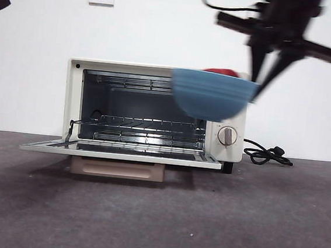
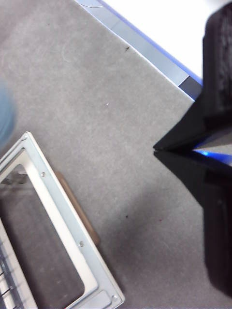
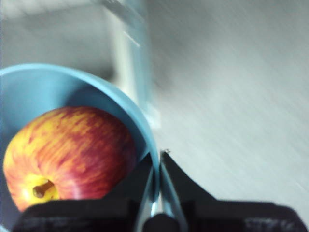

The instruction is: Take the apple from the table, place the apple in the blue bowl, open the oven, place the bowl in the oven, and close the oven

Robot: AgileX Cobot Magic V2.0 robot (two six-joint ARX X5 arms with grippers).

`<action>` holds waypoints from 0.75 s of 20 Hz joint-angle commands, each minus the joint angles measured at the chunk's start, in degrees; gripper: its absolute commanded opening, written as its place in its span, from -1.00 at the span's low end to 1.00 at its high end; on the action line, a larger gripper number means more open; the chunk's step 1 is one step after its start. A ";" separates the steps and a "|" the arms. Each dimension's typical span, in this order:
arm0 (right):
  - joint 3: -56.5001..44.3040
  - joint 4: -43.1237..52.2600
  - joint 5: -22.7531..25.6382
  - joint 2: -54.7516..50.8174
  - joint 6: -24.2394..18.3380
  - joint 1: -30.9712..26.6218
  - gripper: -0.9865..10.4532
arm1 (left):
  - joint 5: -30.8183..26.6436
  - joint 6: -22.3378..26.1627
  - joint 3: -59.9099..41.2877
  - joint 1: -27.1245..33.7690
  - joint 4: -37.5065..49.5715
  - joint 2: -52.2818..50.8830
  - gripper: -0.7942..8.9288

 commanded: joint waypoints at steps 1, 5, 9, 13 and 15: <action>9.57 -1.66 -0.13 6.62 3.10 1.16 -0.85 | 0.00 0.66 -0.39 -0.02 -0.15 -0.11 -0.85; 23.98 -5.95 -0.09 16.87 7.61 1.84 -0.85 | 0.00 0.66 -0.39 -0.02 -1.27 -0.13 -0.85; 31.65 -8.20 0.33 22.93 12.90 1.81 -0.85 | 0.00 0.66 -0.39 -0.02 -2.05 -0.13 -0.85; 32.17 -8.11 1.62 25.42 19.26 1.70 -0.85 | 0.00 0.87 -0.39 -0.02 -2.56 -0.13 -0.85; 32.17 -6.01 2.01 25.55 22.69 1.70 -0.85 | 0.00 0.87 -0.39 -0.02 -2.51 -0.13 -0.85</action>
